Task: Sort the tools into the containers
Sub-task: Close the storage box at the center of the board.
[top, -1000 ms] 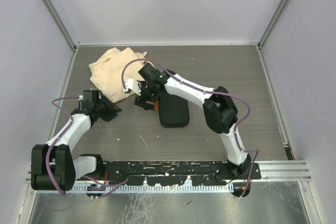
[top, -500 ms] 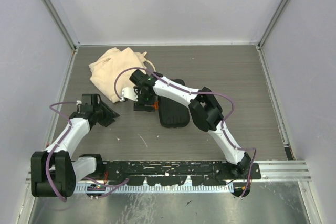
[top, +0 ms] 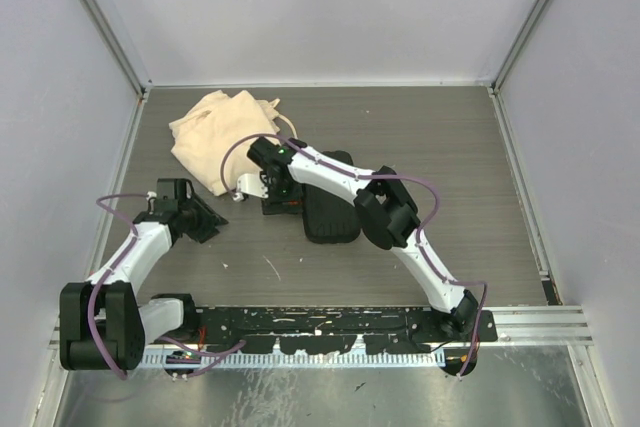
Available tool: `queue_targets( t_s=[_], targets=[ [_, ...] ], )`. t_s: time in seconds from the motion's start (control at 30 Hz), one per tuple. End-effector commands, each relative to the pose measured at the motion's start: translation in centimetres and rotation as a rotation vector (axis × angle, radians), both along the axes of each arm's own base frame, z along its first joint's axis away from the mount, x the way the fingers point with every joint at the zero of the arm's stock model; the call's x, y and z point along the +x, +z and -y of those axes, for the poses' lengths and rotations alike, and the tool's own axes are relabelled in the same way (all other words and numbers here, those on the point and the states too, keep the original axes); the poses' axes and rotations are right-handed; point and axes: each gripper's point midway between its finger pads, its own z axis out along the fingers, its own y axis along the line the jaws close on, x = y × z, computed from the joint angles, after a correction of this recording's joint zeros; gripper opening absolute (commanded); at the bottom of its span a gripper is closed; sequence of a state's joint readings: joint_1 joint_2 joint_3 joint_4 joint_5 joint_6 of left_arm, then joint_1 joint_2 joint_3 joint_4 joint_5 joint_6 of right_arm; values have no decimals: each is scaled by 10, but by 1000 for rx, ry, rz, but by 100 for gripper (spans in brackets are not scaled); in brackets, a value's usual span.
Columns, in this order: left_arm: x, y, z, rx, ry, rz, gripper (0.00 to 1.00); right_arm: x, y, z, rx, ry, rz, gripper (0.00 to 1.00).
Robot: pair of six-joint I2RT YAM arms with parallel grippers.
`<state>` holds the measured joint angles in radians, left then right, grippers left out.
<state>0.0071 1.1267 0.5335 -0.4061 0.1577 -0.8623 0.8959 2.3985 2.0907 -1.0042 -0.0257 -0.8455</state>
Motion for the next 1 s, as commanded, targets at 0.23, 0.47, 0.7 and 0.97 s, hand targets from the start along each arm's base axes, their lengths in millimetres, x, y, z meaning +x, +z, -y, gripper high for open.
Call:
queue_targets(
  t_s=[0.23,0.47,0.7,0.97],
  targets=[
    [13,15,0,1,-27,55,37,0,0,-7,4,30,-3,40],
    [21,18,15,-66,-84,103,43,1,39,-30,161,33,23,37],
    [29,19,28,-146,-114,151,49,-3,63,-40,315,3,7,36],
    [39,9,43,-229,-138,148,52,1,85,-42,474,-73,-29,35]
  ],
)
